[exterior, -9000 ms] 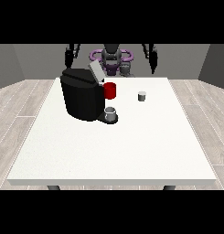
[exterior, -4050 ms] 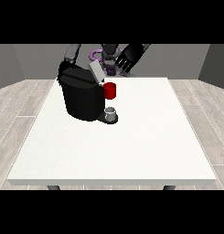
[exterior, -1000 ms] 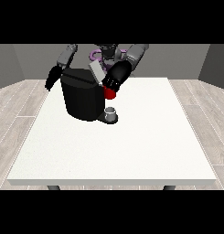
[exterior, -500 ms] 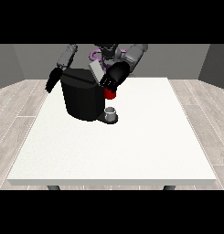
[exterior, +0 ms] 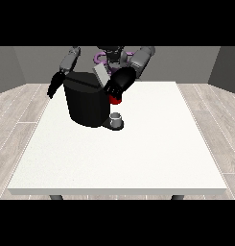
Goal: Insert the coffee pod into the coffee machine and close the lid
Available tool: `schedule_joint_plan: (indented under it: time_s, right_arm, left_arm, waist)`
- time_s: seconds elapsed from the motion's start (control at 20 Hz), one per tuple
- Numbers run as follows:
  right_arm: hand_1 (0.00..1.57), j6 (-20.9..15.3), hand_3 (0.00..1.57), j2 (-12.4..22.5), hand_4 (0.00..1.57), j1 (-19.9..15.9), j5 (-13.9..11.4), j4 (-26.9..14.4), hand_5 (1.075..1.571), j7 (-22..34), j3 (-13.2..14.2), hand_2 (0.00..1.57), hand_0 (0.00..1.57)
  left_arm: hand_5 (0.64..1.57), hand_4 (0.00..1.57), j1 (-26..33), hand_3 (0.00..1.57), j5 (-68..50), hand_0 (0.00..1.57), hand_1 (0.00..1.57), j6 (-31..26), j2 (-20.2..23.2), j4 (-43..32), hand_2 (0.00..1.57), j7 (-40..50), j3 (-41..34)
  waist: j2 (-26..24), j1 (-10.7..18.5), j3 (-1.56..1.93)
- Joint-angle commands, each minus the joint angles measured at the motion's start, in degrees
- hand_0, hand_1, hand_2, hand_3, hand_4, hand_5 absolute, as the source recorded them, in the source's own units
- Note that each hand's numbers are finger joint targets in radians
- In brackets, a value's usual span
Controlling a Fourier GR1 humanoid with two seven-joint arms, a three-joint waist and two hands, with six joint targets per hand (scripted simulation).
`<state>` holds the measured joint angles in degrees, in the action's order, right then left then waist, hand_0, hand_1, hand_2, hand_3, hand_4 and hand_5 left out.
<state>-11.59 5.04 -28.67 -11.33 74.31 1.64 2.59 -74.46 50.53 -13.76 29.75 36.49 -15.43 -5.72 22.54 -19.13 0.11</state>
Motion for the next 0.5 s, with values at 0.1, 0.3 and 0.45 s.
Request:
schedule_joint_plan:
  time_s: [0.1,0.3,0.45]
  right_arm:
    - [0.0,-0.4,0.0,0.69,0.11,-2.38,0.95,-1.03,1.571,0.24,1.98,0.0,0.0]
    - [0.0,-1.88,0.0,-1.16,0.2,0.35,-1.78,-0.71,1.571,0.0,-0.95,0.0,0.0]
    - [0.0,-1.59,0.0,-0.49,0.15,-1.3,-1.42,1.54,1.571,2.24,-0.51,0.0,0.0]
  left_arm:
    - [1.571,0.0,-0.04,0.6,2.45,0.51,0.51,3.44,0.56,0.68,0.78,-1.42,1.23]
    - [1.571,0.0,0.37,0.49,3.14,0.0,0.0,4.32,-0.63,-0.22,0.62,0.96,1.07]
    - [1.571,0.0,0.15,0.46,2.93,0.0,0.0,3.85,2.83,-1.6,0.56,-2.03,-0.09]
  waist:
    - [1.36,1.34,-0.09]
    - [-0.07,0.45,-0.09]
    - [0.75,0.1,-0.12]
